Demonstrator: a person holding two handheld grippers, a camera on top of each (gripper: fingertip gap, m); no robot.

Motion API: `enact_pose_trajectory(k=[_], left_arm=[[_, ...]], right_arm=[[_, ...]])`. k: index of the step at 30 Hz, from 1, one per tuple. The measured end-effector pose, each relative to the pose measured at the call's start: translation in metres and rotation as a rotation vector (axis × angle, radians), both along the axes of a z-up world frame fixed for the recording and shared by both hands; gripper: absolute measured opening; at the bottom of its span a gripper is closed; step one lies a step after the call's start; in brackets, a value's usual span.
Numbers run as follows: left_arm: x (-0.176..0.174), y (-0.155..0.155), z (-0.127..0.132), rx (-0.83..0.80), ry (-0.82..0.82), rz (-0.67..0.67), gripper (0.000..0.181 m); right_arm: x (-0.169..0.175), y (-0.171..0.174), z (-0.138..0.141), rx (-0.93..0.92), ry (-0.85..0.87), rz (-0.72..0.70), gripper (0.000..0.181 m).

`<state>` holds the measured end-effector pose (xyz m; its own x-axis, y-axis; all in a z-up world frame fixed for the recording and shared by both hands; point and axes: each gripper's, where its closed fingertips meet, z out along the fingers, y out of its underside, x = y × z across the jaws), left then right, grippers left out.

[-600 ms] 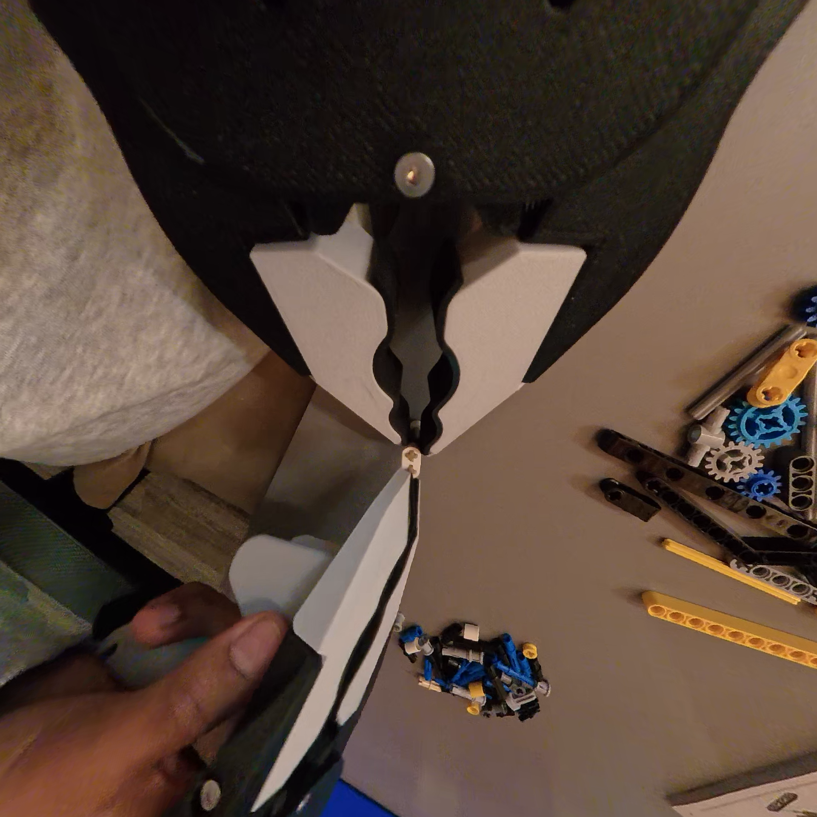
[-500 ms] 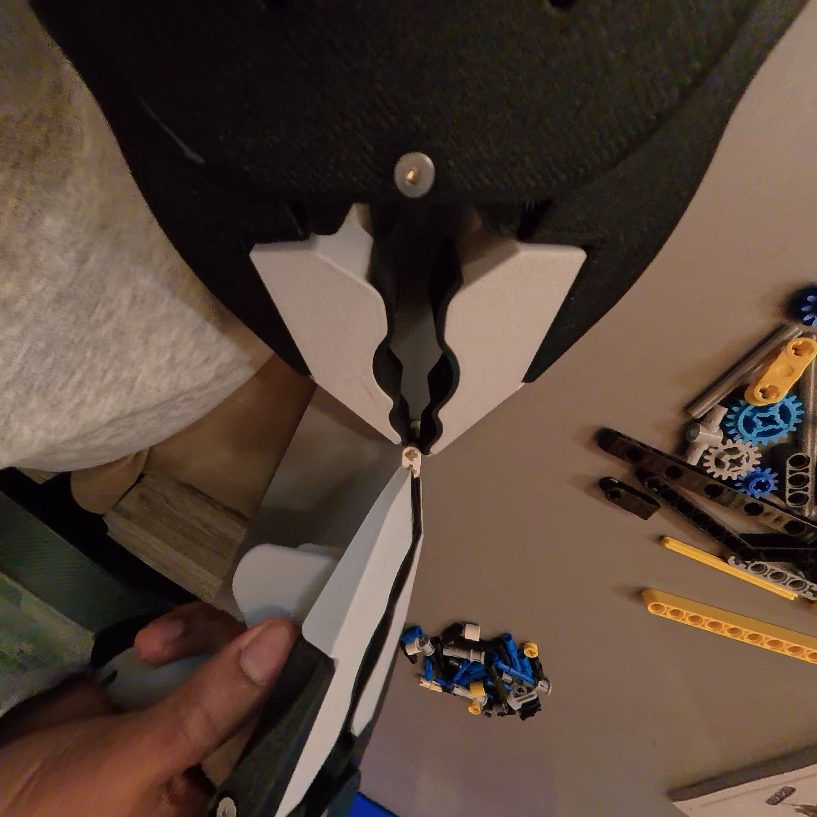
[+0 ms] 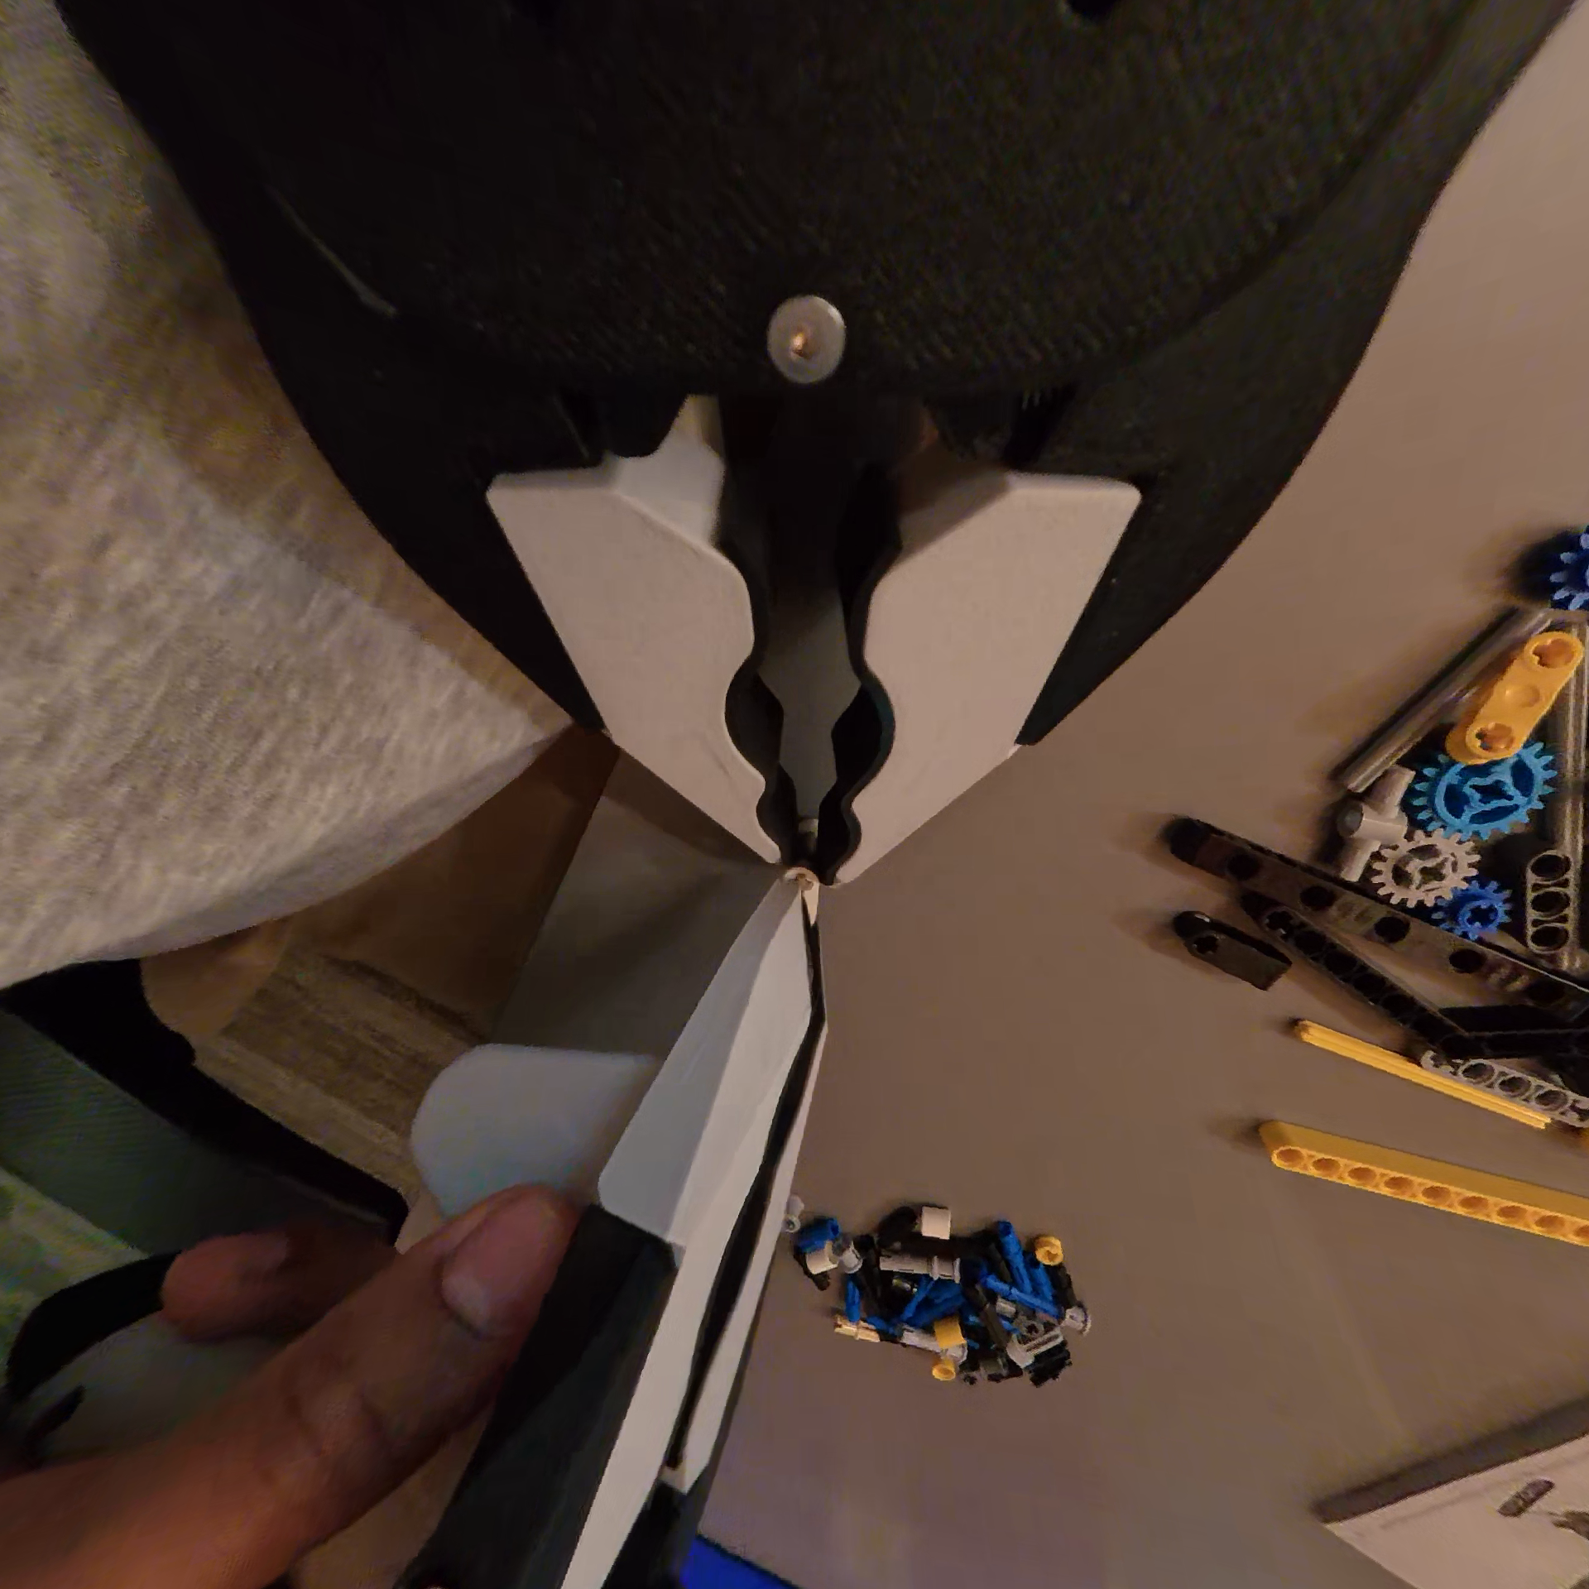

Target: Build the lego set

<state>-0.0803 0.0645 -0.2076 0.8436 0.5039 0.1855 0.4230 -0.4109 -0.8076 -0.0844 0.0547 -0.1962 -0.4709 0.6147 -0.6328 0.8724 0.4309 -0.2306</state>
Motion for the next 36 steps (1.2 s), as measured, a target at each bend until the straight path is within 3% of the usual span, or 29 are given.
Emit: enact_pose_trajectory(k=[6,12,36], left_arm=[[0.0004,0.0002,0.0001,-0.002,0.006,-0.002,0.005],[0.0007,0.0000,-0.0005,-0.023,0.040,-0.004,0.005],[0.0006,0.0007,-0.0010,-0.019,0.025,-0.020,0.004]], right_arm=[[-0.0013,0.0030,0.0009,0.008,-0.015,-0.033,0.005],[-0.0002,0.0023,0.0001,0.104,0.037,0.020,0.005],[-0.0003,0.0030,-0.0014,0.399,0.086,0.012,0.003]])
